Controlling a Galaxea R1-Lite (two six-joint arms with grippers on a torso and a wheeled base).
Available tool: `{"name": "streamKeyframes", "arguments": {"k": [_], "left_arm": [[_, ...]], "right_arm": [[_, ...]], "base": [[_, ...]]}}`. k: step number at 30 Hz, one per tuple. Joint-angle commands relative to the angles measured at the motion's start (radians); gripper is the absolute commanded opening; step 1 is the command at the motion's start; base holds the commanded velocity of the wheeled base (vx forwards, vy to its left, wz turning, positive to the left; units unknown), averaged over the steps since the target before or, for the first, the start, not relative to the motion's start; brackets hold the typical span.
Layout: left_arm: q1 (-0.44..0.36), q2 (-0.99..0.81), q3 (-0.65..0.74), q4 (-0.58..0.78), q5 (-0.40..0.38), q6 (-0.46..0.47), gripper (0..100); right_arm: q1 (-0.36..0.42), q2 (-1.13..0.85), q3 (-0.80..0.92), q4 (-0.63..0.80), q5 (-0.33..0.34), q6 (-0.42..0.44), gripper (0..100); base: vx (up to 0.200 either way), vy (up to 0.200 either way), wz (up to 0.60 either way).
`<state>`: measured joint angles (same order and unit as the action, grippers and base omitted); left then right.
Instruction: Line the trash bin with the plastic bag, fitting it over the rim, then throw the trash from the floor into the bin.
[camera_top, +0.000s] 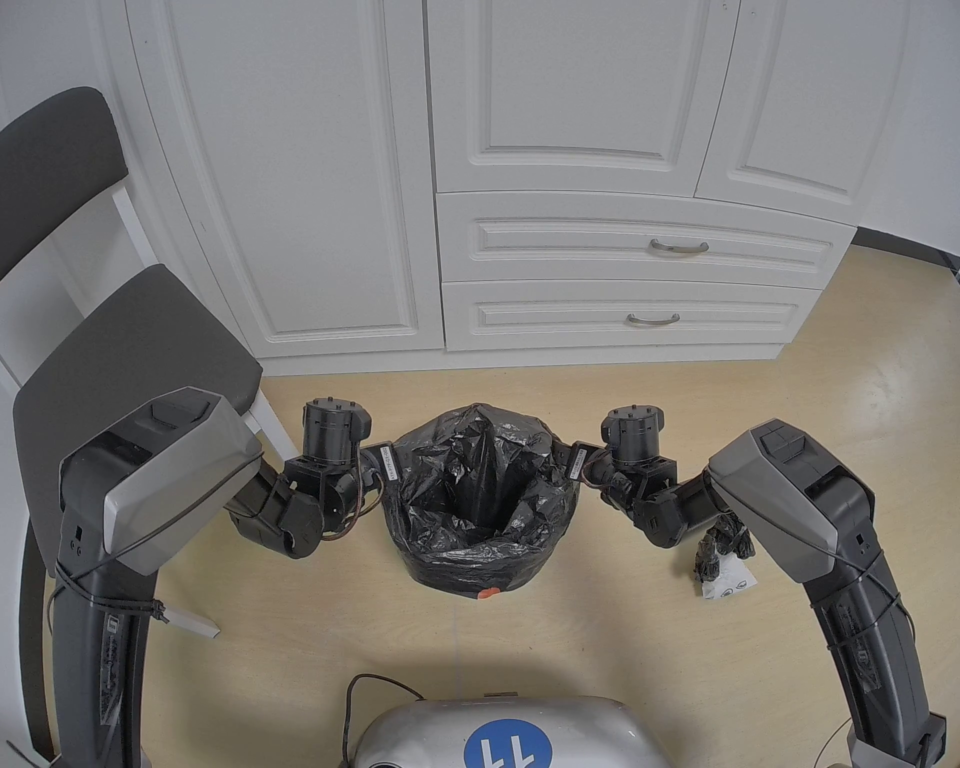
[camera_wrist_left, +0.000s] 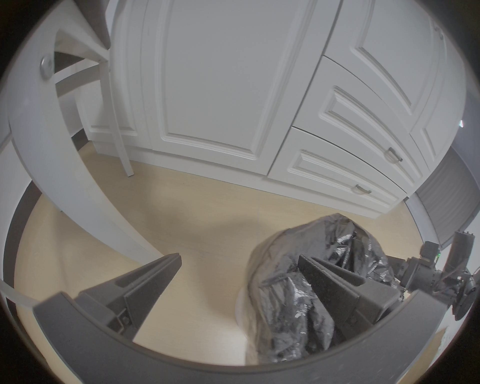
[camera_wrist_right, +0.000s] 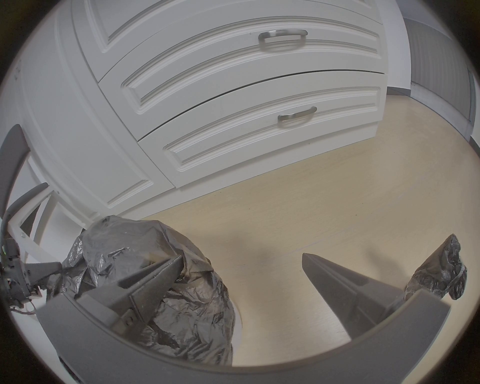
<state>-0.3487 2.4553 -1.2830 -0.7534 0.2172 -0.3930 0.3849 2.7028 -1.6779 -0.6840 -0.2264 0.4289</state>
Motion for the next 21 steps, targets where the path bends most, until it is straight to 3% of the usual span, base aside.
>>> {"name": "streamKeyframes", "arguments": {"k": [1,21], "left_arm": [[0.030,0.037,-0.002,-0.017,-0.001,-0.001,100],[0.070,0.209,-0.078,-0.029,0.001,0.009,100]], "right_arm": [[0.002,-0.009,0.006,0.000,-0.001,0.001,100],[-0.001,0.045,-0.003,0.003,-0.001,-0.004,100]], "base": [[0.000,0.000,0.00],[0.000,0.000,0.00]]}}
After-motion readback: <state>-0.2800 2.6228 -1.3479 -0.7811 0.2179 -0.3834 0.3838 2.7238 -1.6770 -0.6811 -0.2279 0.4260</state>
